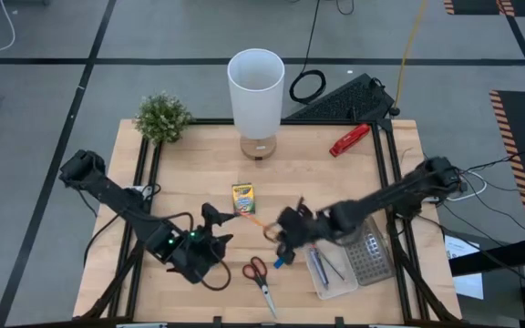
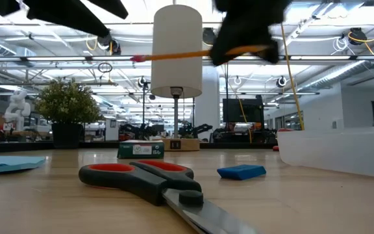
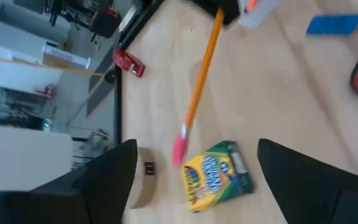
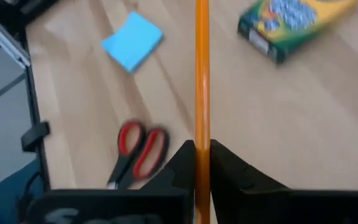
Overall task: Pack school essentials
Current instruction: Put the yellow pencil into the supplies box
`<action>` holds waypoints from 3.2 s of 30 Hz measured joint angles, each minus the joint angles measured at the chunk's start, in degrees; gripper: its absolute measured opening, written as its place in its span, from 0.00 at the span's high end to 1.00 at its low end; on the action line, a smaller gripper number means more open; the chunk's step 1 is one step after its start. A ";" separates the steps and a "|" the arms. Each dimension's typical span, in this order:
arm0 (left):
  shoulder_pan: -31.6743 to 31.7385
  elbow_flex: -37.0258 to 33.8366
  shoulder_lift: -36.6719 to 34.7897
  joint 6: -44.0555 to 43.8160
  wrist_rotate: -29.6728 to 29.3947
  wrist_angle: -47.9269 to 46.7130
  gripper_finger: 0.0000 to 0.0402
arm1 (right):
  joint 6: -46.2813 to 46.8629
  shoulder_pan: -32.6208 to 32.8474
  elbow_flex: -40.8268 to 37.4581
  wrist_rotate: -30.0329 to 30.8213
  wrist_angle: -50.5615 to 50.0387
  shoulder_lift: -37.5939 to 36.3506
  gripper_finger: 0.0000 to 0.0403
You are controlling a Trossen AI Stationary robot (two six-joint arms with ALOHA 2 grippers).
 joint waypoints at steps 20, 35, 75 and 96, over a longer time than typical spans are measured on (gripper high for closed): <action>-0.29 0.00 0.00 -15.08 7.11 1.38 0.37 | 49.61 29.36 0.02 14.68 -22.37 -1.50 0.95; -0.11 0.00 0.00 -17.59 7.29 5.71 0.38 | 59.80 31.20 0.00 4.62 -31.50 2.57 0.95; 2.25 -0.04 0.00 -23.71 11.57 10.04 0.38 | 47.06 27.81 -0.02 -3.14 -30.16 3.96 0.81; 2.25 -0.04 0.00 -23.93 11.70 10.04 0.38 | 45.77 24.54 -6.64 -6.09 -23.44 3.98 0.96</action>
